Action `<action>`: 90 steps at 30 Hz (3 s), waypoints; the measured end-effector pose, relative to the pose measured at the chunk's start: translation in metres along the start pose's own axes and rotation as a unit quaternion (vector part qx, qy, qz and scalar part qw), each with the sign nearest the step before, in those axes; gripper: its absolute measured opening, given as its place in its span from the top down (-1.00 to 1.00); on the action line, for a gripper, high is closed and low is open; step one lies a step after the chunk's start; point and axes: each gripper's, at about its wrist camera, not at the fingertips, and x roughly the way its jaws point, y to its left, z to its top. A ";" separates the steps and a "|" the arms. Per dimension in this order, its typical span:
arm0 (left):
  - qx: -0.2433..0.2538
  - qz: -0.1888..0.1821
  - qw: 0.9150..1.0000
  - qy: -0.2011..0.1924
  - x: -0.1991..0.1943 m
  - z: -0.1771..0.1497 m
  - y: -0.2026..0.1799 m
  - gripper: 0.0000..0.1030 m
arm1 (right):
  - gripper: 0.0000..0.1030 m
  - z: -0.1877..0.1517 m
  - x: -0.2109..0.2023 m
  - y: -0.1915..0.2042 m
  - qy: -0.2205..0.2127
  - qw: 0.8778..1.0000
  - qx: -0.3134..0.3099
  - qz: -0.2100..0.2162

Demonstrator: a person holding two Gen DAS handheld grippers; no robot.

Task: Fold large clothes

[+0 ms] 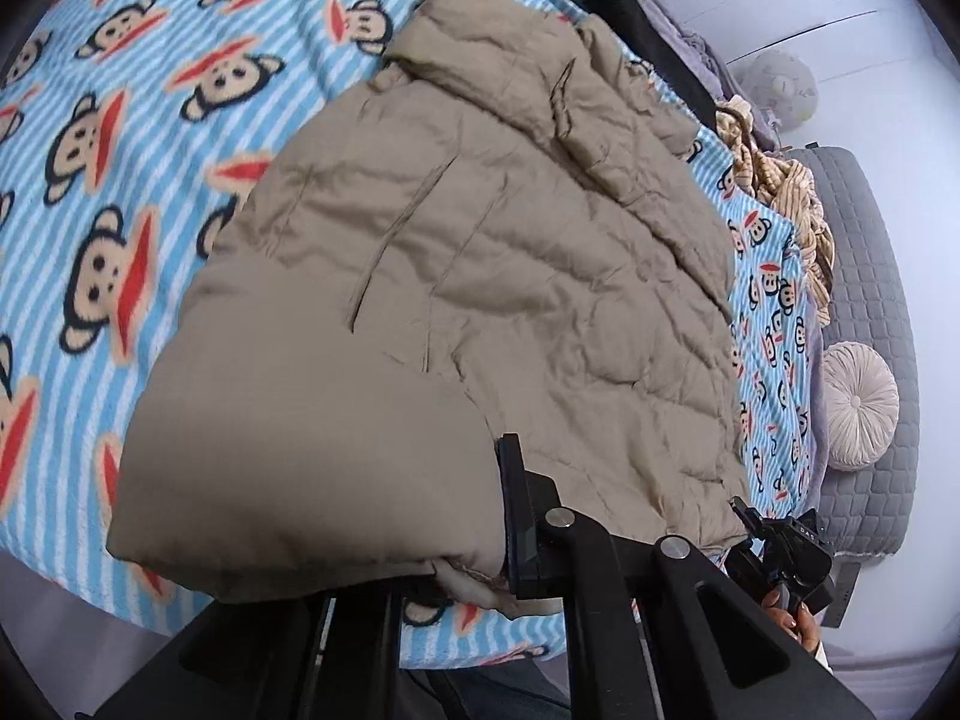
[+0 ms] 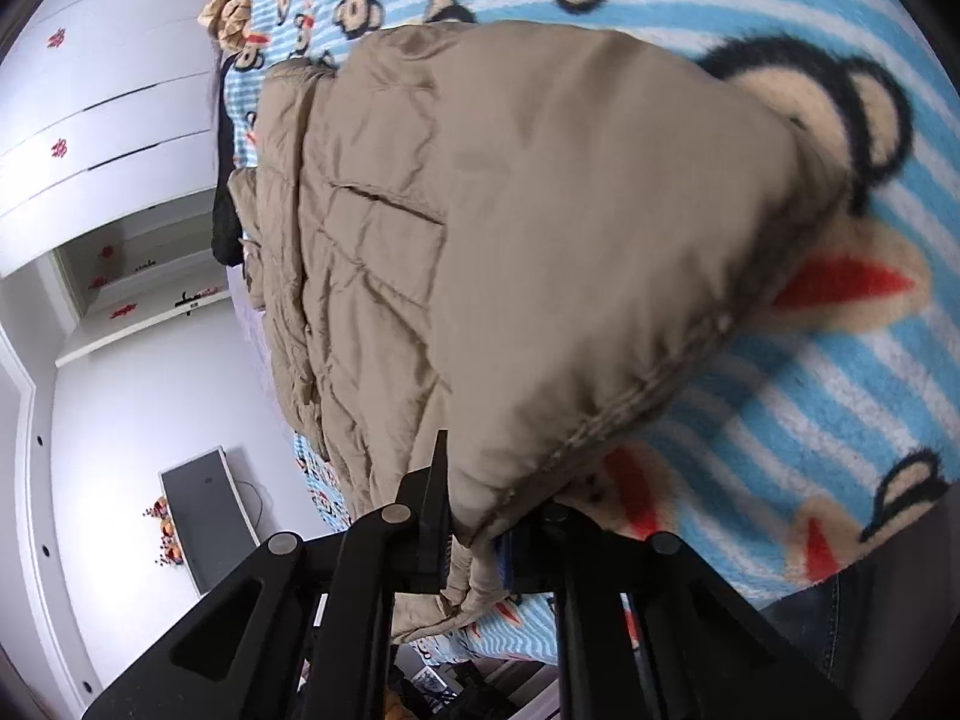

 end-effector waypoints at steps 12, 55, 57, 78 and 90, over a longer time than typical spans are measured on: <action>0.036 0.047 0.992 -0.111 -0.009 0.121 -0.078 0.77 | 0.80 0.087 0.014 0.176 -0.006 0.974 -0.223 -0.044; 0.256 0.105 0.957 -0.084 0.153 0.261 -0.135 -0.06 | 0.64 0.166 0.229 0.303 0.034 0.882 -0.436 -0.178; 0.274 0.124 0.950 -0.086 0.182 0.258 -0.144 -0.06 | 0.67 0.157 0.255 0.288 0.050 0.866 -0.453 -0.203; 0.177 0.209 0.950 -0.151 0.196 0.358 -0.046 -0.12 | 1.00 0.286 0.220 0.255 -0.055 0.892 -0.380 -0.238; 0.174 0.240 0.942 -0.156 0.190 0.363 -0.058 -0.13 | 1.00 0.287 0.259 0.266 -0.086 0.872 -0.386 -0.287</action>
